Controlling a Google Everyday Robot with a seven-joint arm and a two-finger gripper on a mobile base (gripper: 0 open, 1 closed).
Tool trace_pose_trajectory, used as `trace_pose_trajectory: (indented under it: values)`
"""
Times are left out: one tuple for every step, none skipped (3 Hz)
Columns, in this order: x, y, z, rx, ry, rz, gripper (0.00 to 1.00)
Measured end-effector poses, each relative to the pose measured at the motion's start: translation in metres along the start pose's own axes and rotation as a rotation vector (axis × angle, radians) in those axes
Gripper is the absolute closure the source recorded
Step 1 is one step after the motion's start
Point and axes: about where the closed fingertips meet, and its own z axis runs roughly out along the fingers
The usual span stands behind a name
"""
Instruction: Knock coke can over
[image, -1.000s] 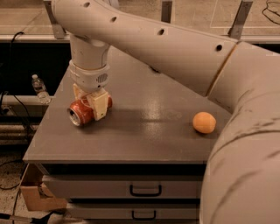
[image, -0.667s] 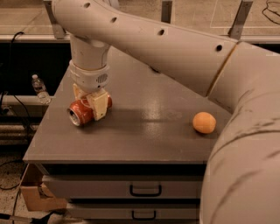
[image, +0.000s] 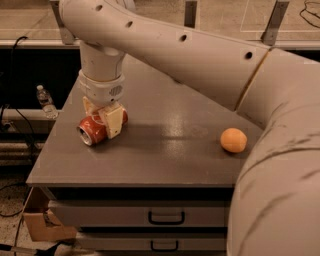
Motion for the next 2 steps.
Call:
trace_pose_trajectory:
  values:
    - [-0.0005,-0.0013,0.0018,0.003,-0.001,-0.001,0.05]
    - [-0.0006,-0.0019,0.0026,0.004,-0.001,-0.002,0.0]
